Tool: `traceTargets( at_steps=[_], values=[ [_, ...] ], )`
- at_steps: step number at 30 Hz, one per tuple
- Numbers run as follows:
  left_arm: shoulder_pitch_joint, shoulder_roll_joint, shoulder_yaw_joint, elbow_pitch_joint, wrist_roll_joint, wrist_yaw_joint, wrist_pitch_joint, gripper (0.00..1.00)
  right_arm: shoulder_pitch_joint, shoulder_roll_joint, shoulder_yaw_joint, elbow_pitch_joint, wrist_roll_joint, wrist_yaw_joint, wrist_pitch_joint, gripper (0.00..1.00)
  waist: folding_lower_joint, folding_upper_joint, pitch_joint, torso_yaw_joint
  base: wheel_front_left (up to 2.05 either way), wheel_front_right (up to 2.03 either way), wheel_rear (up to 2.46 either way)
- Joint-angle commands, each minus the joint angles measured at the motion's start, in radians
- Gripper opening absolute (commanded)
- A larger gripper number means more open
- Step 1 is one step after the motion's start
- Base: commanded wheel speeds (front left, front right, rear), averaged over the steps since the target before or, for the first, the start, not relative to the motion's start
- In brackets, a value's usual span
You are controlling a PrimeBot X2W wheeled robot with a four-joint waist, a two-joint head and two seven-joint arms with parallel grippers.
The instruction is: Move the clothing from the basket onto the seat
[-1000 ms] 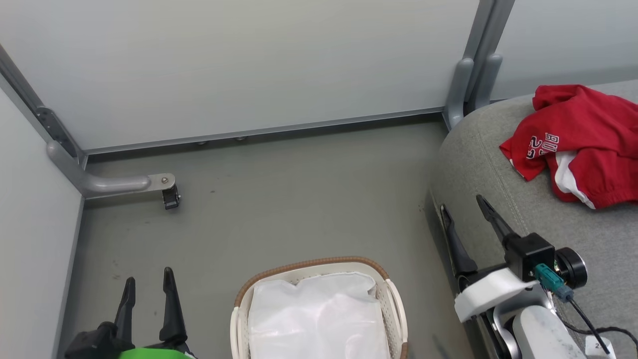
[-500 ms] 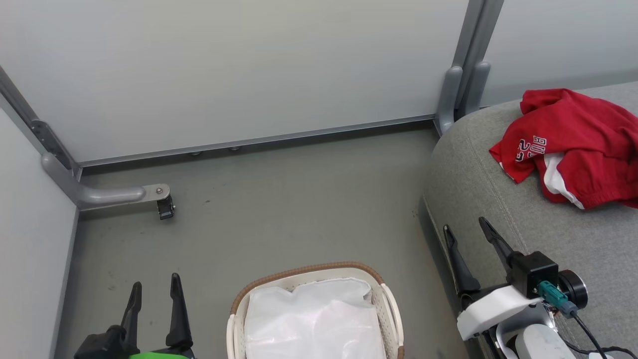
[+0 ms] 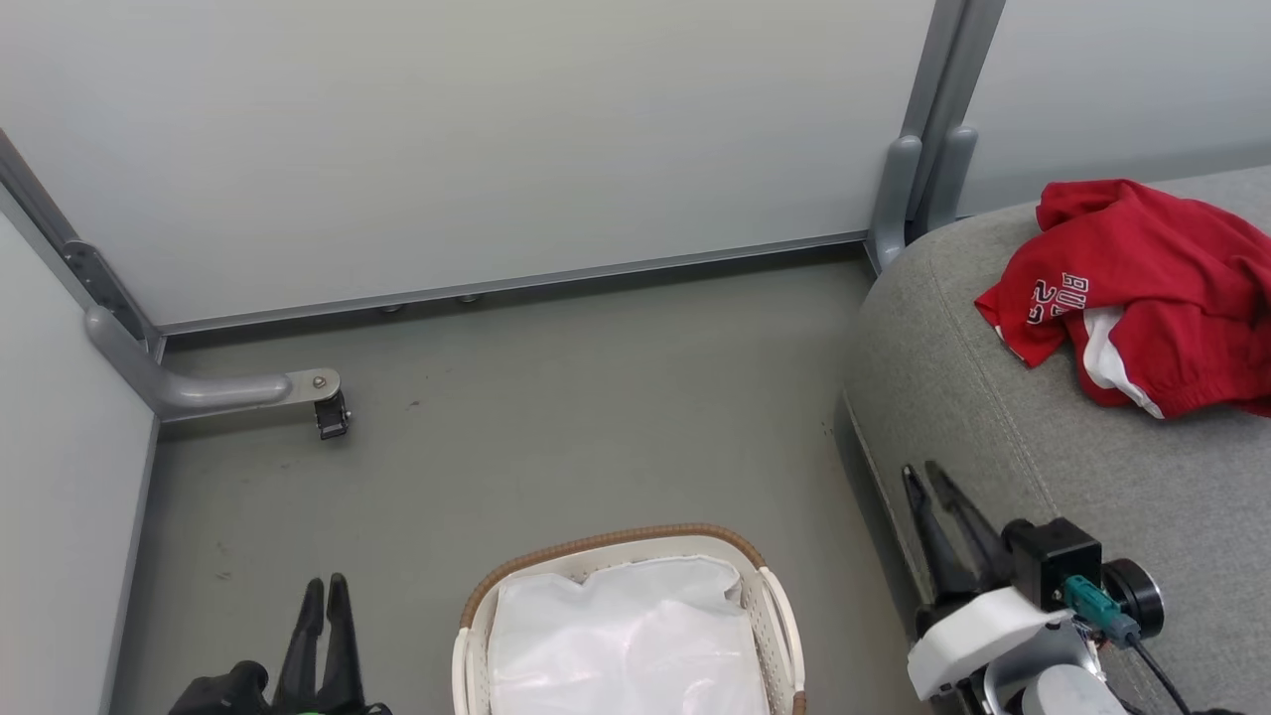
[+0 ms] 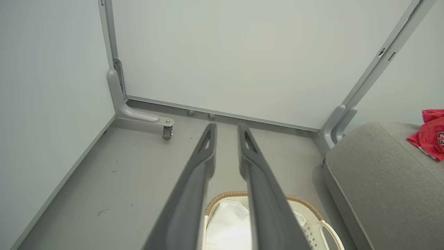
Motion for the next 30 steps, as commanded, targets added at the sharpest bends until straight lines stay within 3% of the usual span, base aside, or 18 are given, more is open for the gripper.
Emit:
traceTargets(
  at_steps=[1, 30],
  values=[
    [0.0, 0.0, -0.001, 0.008, -0.003, 0.0, 0.001, 0.0, 0.007, 0.001, 0.0, 0.008, 0.004, 0.0, 0.0, 0.0, 0.0001, 0.0, 0.0, 0.0, 0.0, 0.0, 0.0],
    [-0.083, 0.002, 0.057, 0.019, -0.438, -0.028, 0.131, 0.0, 0.003, -0.017, -0.061, -0.008, 0.537, 0.0, 0.115, 0.0, 0.0001, 0.0, 0.0, -0.011, 0.0, 0.0, 0.0]
  ],
)
